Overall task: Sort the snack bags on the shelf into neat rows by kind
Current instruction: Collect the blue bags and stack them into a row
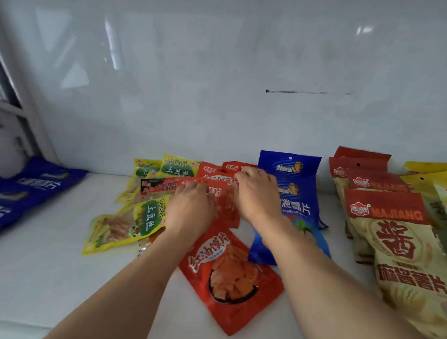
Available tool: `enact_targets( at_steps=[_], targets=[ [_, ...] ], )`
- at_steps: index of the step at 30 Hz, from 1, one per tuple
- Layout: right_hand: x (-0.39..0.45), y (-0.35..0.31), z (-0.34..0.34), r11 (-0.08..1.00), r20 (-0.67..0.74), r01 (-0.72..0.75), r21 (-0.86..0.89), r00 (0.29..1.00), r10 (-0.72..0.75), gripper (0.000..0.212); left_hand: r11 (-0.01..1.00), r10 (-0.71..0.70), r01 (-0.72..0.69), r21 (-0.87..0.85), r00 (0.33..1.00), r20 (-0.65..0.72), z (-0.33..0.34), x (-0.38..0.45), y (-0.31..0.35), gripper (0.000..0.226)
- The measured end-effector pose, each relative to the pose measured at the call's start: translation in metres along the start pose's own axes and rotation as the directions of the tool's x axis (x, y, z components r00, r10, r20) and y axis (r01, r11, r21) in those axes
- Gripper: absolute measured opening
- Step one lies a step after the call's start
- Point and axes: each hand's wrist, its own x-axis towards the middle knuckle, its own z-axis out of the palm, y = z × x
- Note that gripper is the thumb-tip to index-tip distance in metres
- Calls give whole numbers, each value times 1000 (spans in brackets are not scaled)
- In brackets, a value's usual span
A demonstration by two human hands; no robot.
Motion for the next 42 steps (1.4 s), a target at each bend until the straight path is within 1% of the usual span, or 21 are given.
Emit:
enact_targets(
  at_steps=[3, 8, 13, 15, 18, 20, 21, 24, 27, 29, 31, 32, 34, 36, 38, 39, 42],
  targets=[
    [5, -33, 3, 996, 6, 86, 5, 996, -86, 26, 994, -3, 5, 113, 1000, -22, -16, 4, -34, 34],
    [18, -95, 11, 982, 75, 188, 20, 979, -189, 32, 971, -28, 44, 237, 997, -70, -36, 11, -95, 32],
    [38, -170, 26, 976, 146, 214, 49, 965, -219, 28, 964, -50, 68, 256, 996, -79, -56, 19, -171, 34],
    [46, -207, 33, 976, 155, 204, 80, 964, -215, 26, 967, -63, 81, 241, 995, -83, -67, 23, -207, 34],
    [55, -267, 47, 973, 225, 143, 181, 957, -183, 32, 967, -101, 118, 225, 991, -84, -88, 29, -264, 35],
    [62, -306, 62, 957, 310, 33, 290, 942, -127, 37, 958, -149, 169, 232, 983, -103, -103, 31, -301, 37],
    [65, -324, 69, 934, 358, -49, 353, 930, -87, 41, 952, -184, 203, 229, 978, -103, -111, 31, -320, 39],
    [72, -372, 85, 800, 510, -309, 515, 860, 4, 48, 924, -293, 291, 249, 956, -32, -128, 29, -371, 49],
    [79, -407, 100, 659, 579, -475, 584, 812, 72, 44, 890, -377, 344, 299, 924, 60, -134, 23, -409, 59],
    [89, -424, 108, 513, 619, -588, 626, 774, 131, 40, 885, -400, 353, 304, 911, 106, -132, 19, -421, 62],
    [100, -438, 113, 343, 687, -701, 625, 703, 184, 41, 898, -409, 375, 232, 904, 122, -129, 16, -422, 68],
    [105, -444, 115, 276, 721, -742, 611, 665, 193, 44, 900, -419, 392, 191, 899, 131, -128, 16, -421, 72],
    [112, -450, 120, 186, 768, -790, 584, 612, 188, 50, 895, -442, 426, 131, 885, 143, -128, 14, -416, 78],
    [113, -451, 122, 108, 786, -813, 572, 581, 213, 50, 891, -453, 451, 48, 880, 140, -127, 14, -416, 74],
    [113, -447, 122, -35, 799, -813, 581, 561, 218, 39, 878, -452, 468, -99, 880, 148, -125, 18, -418, 66],
    [112, -445, 119, -87, 811, -814, 575, 552, 195, 33, 863, -447, 471, -180, 880, 160, -125, 20, -418, 64],
    [110, -435, 117, -135, 835, -825, 548, 530, 148, 21, 812, -423, 471, -344, 882, 208, -127, 25, -418, 66]
  ],
)
